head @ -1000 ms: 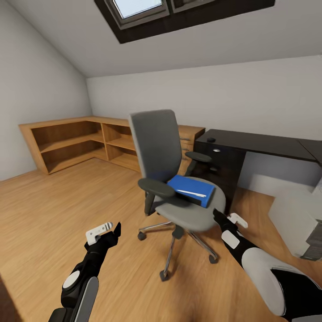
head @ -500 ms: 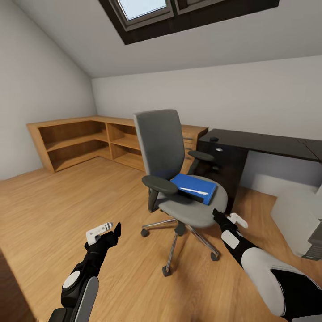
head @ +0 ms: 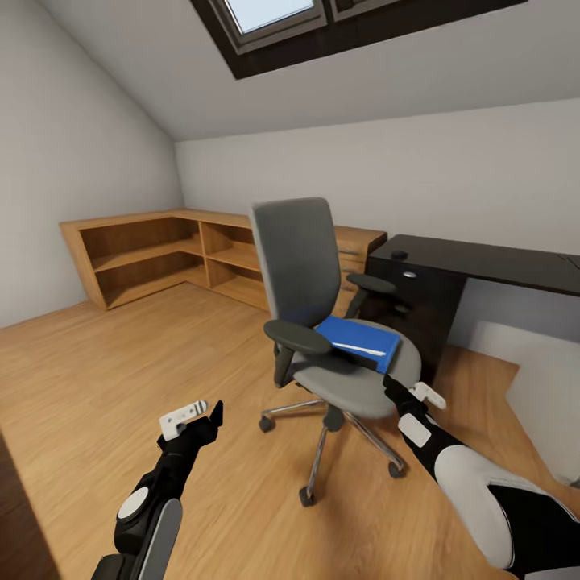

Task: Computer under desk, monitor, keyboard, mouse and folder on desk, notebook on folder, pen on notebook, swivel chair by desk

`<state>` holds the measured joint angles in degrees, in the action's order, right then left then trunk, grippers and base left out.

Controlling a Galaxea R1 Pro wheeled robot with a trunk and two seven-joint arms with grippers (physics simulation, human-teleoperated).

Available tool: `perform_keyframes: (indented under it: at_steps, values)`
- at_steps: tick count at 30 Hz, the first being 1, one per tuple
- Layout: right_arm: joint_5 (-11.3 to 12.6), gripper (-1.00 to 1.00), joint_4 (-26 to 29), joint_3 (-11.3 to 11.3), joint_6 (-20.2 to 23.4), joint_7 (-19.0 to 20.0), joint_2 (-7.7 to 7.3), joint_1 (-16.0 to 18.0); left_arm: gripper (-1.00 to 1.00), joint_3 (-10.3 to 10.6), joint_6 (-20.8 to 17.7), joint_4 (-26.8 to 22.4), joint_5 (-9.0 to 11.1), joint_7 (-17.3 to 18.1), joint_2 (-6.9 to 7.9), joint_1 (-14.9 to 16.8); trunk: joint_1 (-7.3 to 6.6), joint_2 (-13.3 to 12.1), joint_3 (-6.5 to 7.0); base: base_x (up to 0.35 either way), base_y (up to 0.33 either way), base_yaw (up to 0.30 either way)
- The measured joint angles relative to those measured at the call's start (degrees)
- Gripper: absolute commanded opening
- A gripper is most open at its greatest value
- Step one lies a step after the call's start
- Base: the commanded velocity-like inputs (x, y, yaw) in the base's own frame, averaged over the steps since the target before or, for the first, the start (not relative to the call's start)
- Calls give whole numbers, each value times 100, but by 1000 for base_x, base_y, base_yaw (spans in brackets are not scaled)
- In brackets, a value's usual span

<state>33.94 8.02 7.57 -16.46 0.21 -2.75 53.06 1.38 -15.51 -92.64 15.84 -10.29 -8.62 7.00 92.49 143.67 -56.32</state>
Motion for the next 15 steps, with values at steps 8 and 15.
perform_keyframes:
  at_steps: [8,15]
  values:
    - [-5,100,-43,10,-138,-27,16,2,100,2,0,-2,0,1,0,-1,0,0,0,321,0,95]
    - [-40,100,-3,11,-18,-7,18,2,100,3,0,-1,0,0,0,0,0,0,0,306,0,151]
